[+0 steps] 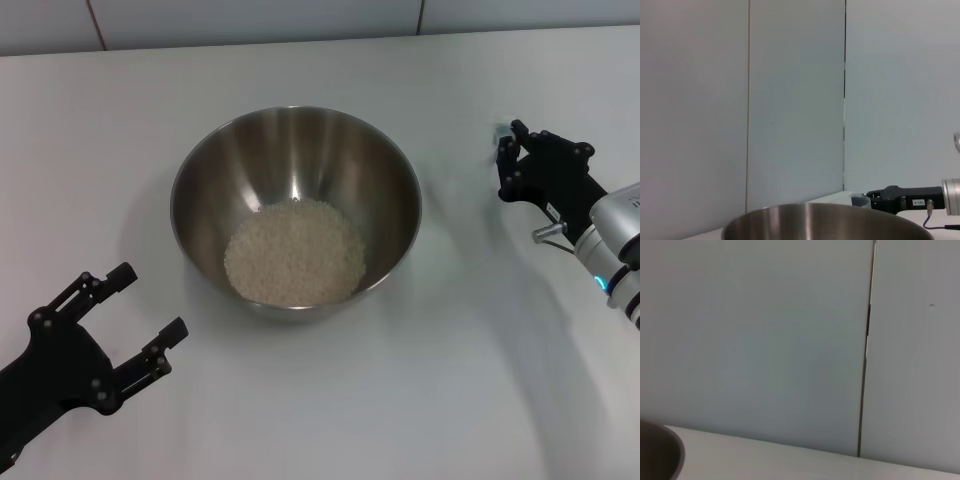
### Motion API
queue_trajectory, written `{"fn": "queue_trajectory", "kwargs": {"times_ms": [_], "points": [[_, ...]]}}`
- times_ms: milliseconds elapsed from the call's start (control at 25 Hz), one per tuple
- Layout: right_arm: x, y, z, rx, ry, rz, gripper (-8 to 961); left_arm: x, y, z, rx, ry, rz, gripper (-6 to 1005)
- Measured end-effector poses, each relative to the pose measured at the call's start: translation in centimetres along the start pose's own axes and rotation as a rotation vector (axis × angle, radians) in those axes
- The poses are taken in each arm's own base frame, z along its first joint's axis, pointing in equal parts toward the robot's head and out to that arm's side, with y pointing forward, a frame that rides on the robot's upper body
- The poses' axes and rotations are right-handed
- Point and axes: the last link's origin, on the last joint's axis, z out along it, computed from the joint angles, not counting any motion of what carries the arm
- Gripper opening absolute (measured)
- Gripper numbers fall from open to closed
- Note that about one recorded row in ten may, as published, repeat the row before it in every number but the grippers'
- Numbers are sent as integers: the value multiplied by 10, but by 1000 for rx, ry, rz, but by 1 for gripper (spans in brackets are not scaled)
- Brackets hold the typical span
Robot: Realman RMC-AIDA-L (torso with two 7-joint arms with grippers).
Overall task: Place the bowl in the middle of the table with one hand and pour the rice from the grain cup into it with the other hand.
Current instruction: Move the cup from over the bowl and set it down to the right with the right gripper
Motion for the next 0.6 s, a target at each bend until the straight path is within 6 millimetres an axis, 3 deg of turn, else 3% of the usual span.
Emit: {"fn": "queue_trajectory", "kwargs": {"times_ms": [240, 600], "points": [[0, 0, 0, 1, 2, 21, 147, 1, 0, 0, -1, 2, -2, 798], [4, -3, -5, 7, 11, 20, 464, 1, -1, -1, -2, 5, -4, 798]]}}
